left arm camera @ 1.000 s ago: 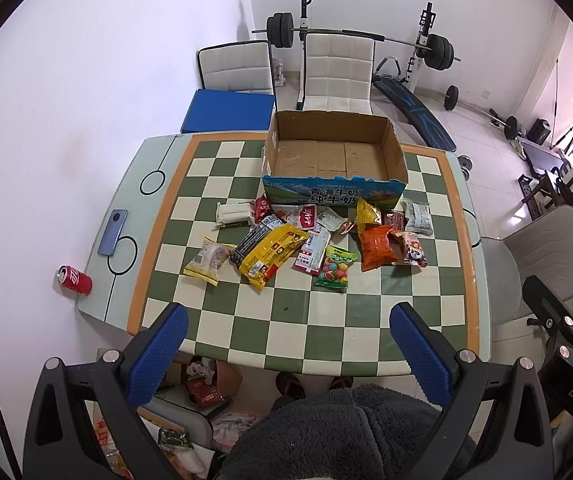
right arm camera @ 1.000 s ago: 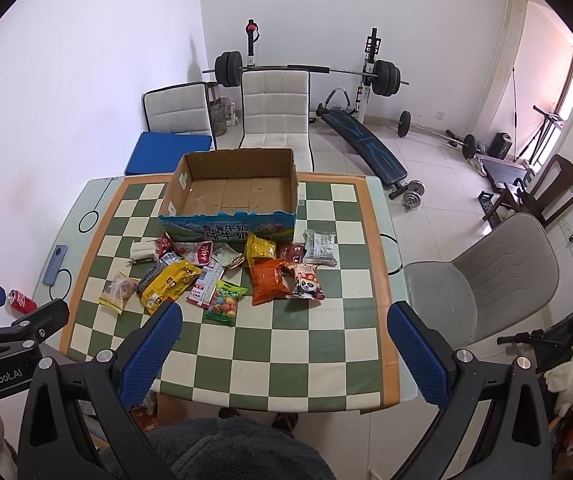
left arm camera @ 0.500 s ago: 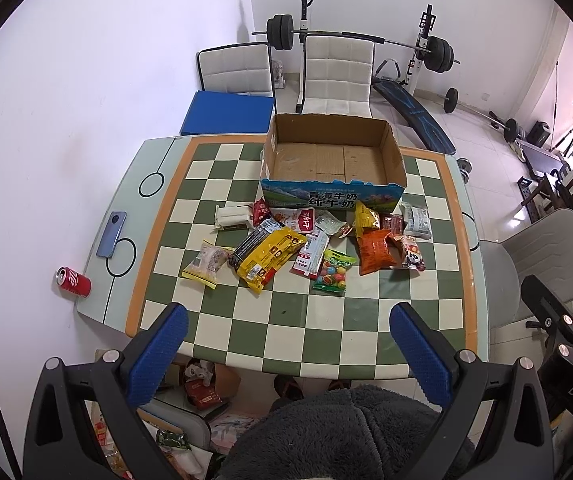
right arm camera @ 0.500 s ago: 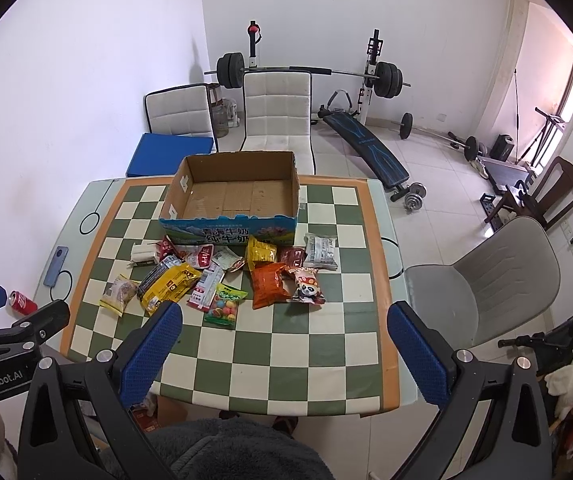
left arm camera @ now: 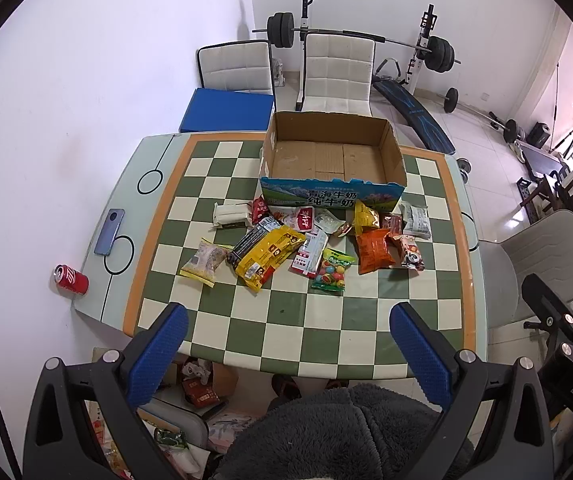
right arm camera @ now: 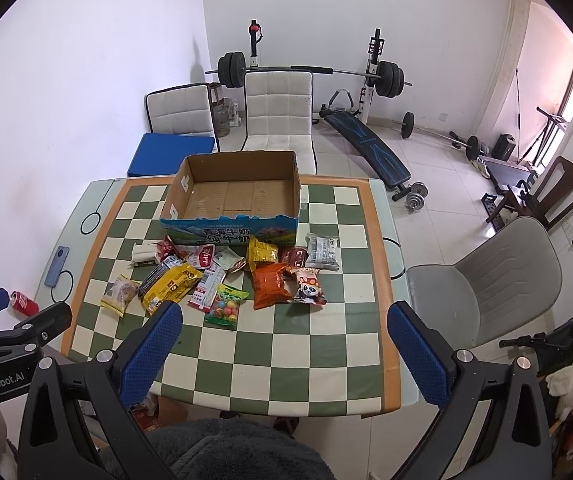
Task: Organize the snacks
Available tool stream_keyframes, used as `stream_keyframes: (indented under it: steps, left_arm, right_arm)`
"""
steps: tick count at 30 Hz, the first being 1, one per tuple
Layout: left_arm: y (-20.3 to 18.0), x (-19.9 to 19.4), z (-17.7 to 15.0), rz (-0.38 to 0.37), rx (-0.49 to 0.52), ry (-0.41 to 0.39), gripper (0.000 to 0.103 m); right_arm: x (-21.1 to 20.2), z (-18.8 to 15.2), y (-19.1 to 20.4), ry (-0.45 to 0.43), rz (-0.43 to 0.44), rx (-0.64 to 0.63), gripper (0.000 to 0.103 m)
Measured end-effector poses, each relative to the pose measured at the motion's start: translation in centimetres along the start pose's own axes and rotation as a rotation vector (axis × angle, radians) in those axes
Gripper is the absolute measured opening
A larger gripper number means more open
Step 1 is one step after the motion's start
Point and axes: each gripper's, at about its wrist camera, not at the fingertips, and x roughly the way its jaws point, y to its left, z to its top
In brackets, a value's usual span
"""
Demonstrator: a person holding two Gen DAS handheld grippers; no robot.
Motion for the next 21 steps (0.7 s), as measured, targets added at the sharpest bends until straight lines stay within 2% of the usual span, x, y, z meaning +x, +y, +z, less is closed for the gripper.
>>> stream_keyframes:
  steps: [21]
  left_arm:
    - [0.43, 0.31, 0.10, -0.005, 0.001, 0.004, 0.103]
  right_arm:
    - [0.19, 0.17, 0.31, 0.002, 0.007, 0.000, 0.103]
